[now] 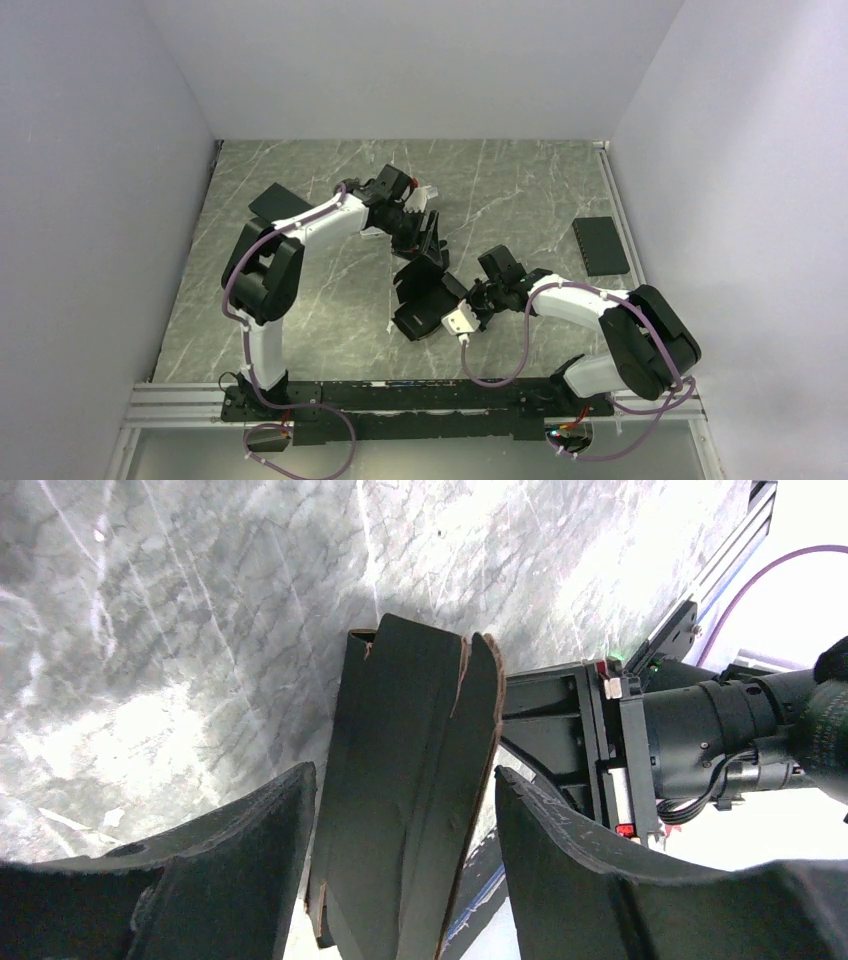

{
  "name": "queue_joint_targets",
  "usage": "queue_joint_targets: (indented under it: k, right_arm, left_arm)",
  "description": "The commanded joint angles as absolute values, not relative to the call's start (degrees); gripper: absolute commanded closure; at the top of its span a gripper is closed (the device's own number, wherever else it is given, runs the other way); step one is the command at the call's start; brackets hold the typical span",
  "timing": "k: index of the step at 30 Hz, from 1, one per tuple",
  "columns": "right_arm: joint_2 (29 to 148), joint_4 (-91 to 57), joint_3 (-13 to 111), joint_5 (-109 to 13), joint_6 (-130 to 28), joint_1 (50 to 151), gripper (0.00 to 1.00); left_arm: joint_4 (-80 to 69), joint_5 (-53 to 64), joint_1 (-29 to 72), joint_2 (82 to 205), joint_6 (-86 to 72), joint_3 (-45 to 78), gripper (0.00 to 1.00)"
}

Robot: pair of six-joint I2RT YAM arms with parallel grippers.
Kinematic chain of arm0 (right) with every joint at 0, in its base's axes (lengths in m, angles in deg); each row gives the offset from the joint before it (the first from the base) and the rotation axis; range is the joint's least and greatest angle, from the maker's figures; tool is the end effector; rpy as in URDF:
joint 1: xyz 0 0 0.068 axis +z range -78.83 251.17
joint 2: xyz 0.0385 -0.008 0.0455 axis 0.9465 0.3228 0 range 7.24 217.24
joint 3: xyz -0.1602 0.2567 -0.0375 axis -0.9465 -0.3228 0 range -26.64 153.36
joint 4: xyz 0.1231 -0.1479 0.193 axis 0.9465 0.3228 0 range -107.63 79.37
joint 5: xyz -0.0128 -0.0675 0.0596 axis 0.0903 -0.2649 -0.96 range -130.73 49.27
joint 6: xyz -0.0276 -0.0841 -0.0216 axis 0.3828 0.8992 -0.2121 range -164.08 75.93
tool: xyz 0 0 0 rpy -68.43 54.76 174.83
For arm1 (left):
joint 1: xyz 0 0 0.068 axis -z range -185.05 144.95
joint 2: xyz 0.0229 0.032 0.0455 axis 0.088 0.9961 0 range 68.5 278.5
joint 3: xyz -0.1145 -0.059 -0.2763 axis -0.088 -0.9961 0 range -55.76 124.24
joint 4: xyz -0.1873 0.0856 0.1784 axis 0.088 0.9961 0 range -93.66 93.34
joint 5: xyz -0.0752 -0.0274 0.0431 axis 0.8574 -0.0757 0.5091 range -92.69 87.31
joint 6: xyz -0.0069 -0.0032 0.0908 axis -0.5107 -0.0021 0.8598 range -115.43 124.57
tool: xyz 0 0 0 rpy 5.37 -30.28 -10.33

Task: Fold the paper box
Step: Fold the paper box at the center of the board.

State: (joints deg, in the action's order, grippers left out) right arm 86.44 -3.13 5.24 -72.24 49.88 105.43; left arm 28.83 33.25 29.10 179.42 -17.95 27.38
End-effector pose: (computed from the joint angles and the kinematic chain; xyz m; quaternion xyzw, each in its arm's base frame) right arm 0.1829 0.1761 0.1306 -0.8686 0.3481 0.1118 0.3343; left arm 0.3459 -0.2926 0.2026 0.1719 0.9066 -0.3783 0.0733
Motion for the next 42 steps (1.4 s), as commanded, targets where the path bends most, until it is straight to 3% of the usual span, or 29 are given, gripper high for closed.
queue_joint_targets:
  k: [1, 10, 23, 28, 42]
  right_arm:
    - [86.27, -2.14, 6.82, -74.89, 52.53, 105.36, 1.0]
    - [86.24, -0.92, 6.74, -75.04, 54.72, 105.36, 1.0]
    - [85.82, 2.26, 7.42, -76.84, 57.32, 105.36, 1.0]
    - [86.07, 3.62, 7.62, -77.2, 59.26, 105.4, 1.0]
    - [86.25, 5.03, 8.06, -78.0, 60.27, 105.45, 1.0]
  left_arm:
    - [29.83, 31.97, 28.44, 174.72, -14.98, 30.03, 0.3]
    - [33.86, 30.55, 28.35, 174.72, -1.3, 37.87, 0.25]
    - [41.56, 43.47, 33.0, 184.44, 35.73, 51.57, 0.21]
    - [50.5, 44.34, 33.45, 192.8, 42.05, 58.95, 0.25]
    - [56.39, 48.69, 34.09, 198.32, 53.11, 61.68, 0.3]
